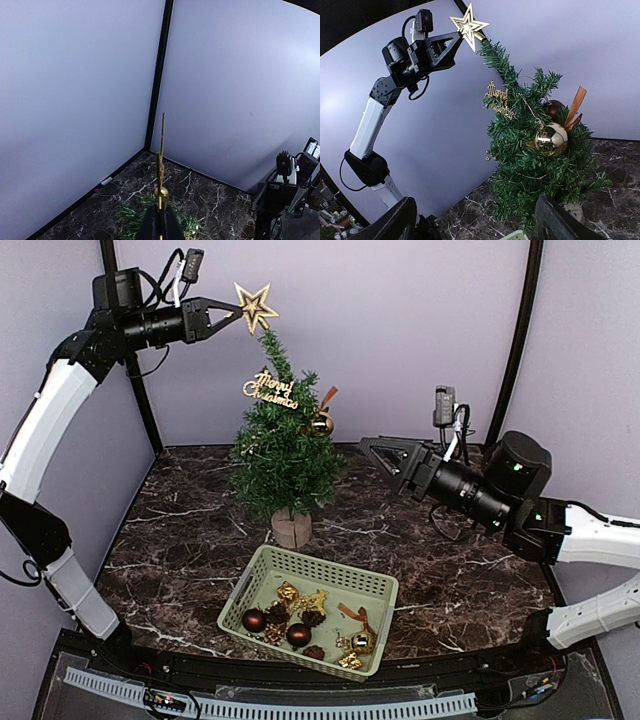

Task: Decorate the small christmas tree
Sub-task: Insert the ornament star at the top of the tree.

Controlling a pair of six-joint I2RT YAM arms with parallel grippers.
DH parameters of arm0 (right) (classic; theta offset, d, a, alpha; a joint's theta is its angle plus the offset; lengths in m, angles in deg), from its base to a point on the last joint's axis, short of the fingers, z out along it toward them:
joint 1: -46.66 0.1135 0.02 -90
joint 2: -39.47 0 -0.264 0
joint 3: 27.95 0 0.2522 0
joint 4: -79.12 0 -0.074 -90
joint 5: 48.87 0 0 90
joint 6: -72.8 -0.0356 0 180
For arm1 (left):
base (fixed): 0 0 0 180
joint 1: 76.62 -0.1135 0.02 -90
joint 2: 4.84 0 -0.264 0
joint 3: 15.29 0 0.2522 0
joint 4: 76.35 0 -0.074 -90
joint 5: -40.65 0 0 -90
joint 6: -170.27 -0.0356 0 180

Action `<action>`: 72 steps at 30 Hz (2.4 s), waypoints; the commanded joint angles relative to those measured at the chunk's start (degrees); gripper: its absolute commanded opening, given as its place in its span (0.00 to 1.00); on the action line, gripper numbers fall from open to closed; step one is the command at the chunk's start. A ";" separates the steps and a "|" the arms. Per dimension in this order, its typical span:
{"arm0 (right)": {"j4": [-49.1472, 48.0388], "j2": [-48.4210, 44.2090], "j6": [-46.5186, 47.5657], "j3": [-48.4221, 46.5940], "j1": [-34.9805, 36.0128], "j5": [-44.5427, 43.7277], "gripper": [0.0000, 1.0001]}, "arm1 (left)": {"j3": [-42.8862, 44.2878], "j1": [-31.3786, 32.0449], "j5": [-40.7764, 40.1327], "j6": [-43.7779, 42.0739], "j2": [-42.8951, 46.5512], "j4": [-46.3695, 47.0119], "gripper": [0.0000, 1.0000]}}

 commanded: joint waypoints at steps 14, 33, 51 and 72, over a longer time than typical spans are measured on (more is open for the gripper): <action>-2.48 0.78 0.15 0.13 0.33 0.60 0.83 | 1.25 -0.25 0.89 -2.81 -0.56 -4.37 0.00; -1.88 2.11 0.15 -0.40 0.38 0.97 0.83 | 1.25 -0.25 2.44 -6.17 -2.41 -10.38 0.00; -2.55 3.28 -0.35 -0.66 0.37 1.90 0.83 | -2.24 -0.25 2.53 -3.36 0.53 -3.42 0.08; 10.19 2.00 2.66 -4.49 0.38 -8.74 0.96 | -27.30 -0.34 -9.96 -2.44 17.13 5.79 0.73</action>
